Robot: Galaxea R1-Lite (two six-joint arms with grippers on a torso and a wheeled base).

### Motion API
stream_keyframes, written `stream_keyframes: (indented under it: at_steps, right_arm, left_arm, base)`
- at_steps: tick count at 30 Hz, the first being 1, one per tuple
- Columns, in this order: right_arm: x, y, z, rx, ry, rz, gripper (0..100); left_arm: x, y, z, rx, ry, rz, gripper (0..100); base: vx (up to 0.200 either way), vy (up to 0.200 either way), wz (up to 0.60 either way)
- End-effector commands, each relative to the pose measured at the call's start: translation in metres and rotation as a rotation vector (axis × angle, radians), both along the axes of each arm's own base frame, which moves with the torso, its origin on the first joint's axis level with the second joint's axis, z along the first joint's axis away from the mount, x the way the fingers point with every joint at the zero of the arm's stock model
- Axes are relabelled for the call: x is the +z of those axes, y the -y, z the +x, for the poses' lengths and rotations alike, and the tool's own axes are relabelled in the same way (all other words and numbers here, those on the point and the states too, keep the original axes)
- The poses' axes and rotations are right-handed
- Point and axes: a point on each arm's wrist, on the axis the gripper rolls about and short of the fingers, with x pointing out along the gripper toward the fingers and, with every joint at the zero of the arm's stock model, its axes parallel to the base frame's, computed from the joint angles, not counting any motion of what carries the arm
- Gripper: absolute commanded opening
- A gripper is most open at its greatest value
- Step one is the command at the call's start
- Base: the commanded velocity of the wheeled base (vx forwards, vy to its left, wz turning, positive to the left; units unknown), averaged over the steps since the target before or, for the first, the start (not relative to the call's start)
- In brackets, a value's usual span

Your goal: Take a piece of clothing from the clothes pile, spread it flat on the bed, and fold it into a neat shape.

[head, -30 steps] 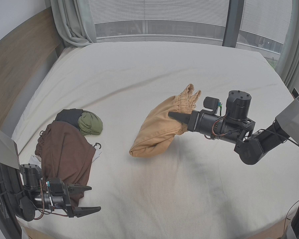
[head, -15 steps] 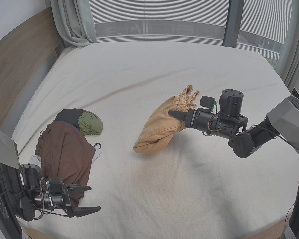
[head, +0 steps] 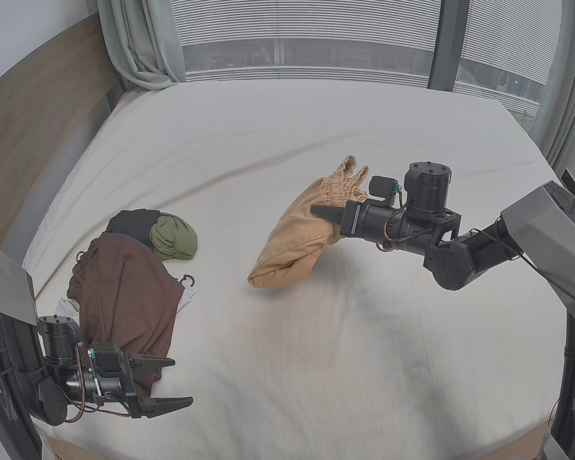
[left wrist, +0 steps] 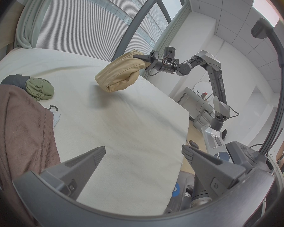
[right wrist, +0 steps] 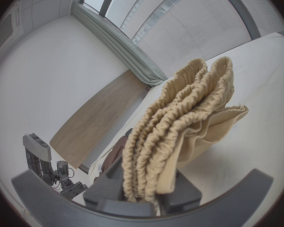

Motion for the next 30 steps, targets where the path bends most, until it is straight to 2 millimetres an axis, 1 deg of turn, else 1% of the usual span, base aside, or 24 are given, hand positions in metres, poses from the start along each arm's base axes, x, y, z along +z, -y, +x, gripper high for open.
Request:
stream_keyframes:
  at_steps: [1, 2, 5, 9, 10, 11, 13, 16, 18, 19, 21, 23, 24, 26, 27, 28, 30]
  right_arm:
    - [-0.004, -0.008, 0.004, 0.013, 0.005, 0.002, 0]
    - [-0.009, -0.012, 0.004, 0.016, -0.003, -0.002, 0]
    - [-0.012, -0.015, 0.006, 0.021, -0.006, -0.003, 0]
    - [-0.023, -0.026, 0.012, 0.033, -0.002, -0.005, 0]
    - [-0.027, -0.027, 0.014, 0.03, 0.001, -0.01, 0]
    - [-0.027, -0.027, 0.014, 0.03, 0.001, -0.01, 0]
    - [-0.044, -0.029, 0.019, 0.02, -0.003, -0.037, 0]
    - [-0.062, -0.026, 0.022, 0.016, -0.023, -0.065, 0]
    - [-0.066, -0.024, 0.021, 0.014, -0.03, -0.071, 0]
    - [-0.071, -0.02, 0.02, 0.007, -0.042, -0.081, 0]
    - [-0.074, -0.013, 0.02, -0.005, -0.052, -0.086, 0]
    - [-0.08, 0.002, 0.019, -0.032, -0.057, -0.089, 0]
    - [-0.08, 0.002, 0.019, -0.032, -0.057, -0.089, 0]
    - [-0.09, 0.019, 0.018, -0.064, -0.067, -0.092, 0]
    - [-0.092, 0.021, 0.017, -0.068, -0.071, -0.094, 0]
    - [-0.098, 0.029, 0.015, -0.082, -0.082, -0.098, 0]
    - [-0.106, 0.038, 0.012, -0.097, -0.092, -0.101, 0]
  left_arm:
    - [-0.001, 0.0, -0.004, 0.0, -0.019, -0.001, 100]
    - [0.0, 0.0, -0.004, 0.001, -0.016, -0.001, 100]
    - [0.0, 0.0, -0.004, 0.001, -0.016, -0.001, 100]
    - [-0.002, 0.0, -0.004, 0.0, -0.027, -0.001, 100]
    - [-0.003, 0.0, -0.004, 0.0, -0.029, -0.001, 100]
    - [-0.003, 0.0, -0.004, 0.0, -0.029, -0.001, 100]
    - [-0.004, 0.0, -0.005, 0.0, -0.038, -0.001, 100]
    - [-0.004, 0.0, -0.005, 0.0, -0.038, -0.001, 100]
    - [-0.004, 0.0, -0.005, 0.0, -0.039, -0.001, 100]
    - [-0.005, 0.0, -0.005, 0.0, -0.041, -0.001, 100]
    - [-0.005, 0.0, -0.005, 0.0, -0.041, -0.001, 100]
    - [-0.005, 0.0, -0.005, -0.001, -0.043, -0.001, 100]
    - [-0.005, 0.0, -0.005, -0.001, -0.043, -0.001, 100]
    - [-0.007, 0.001, -0.005, -0.003, -0.055, -0.002, 100]
    - [-0.007, 0.001, -0.005, -0.004, -0.054, -0.002, 100]
    - [-0.007, 0.001, -0.005, -0.004, -0.054, -0.002, 100]
    - [-0.007, 0.001, -0.005, -0.004, -0.054, -0.002, 100]
  base:
    - [0.0, 0.0, 0.0]
    - [0.0, 0.0, 0.0]
    - [0.0, 0.0, 0.0]
    - [0.0, 0.0, 0.0]
    - [0.0, 0.0, 0.0]
    - [0.0, 0.0, 0.0]
    - [0.0, 0.0, 0.0]
    - [0.0, 0.0, 0.0]
    - [0.0, 0.0, 0.0]
    - [0.0, 0.0, 0.0]
    - [0.0, 0.0, 0.0]
    - [0.0, 0.0, 0.0]
    - [0.0, 0.0, 0.0]
    - [0.0, 0.0, 0.0]
    - [0.0, 0.0, 0.0]
    - [0.0, 0.0, 0.0]
    - [0.0, 0.0, 0.0]
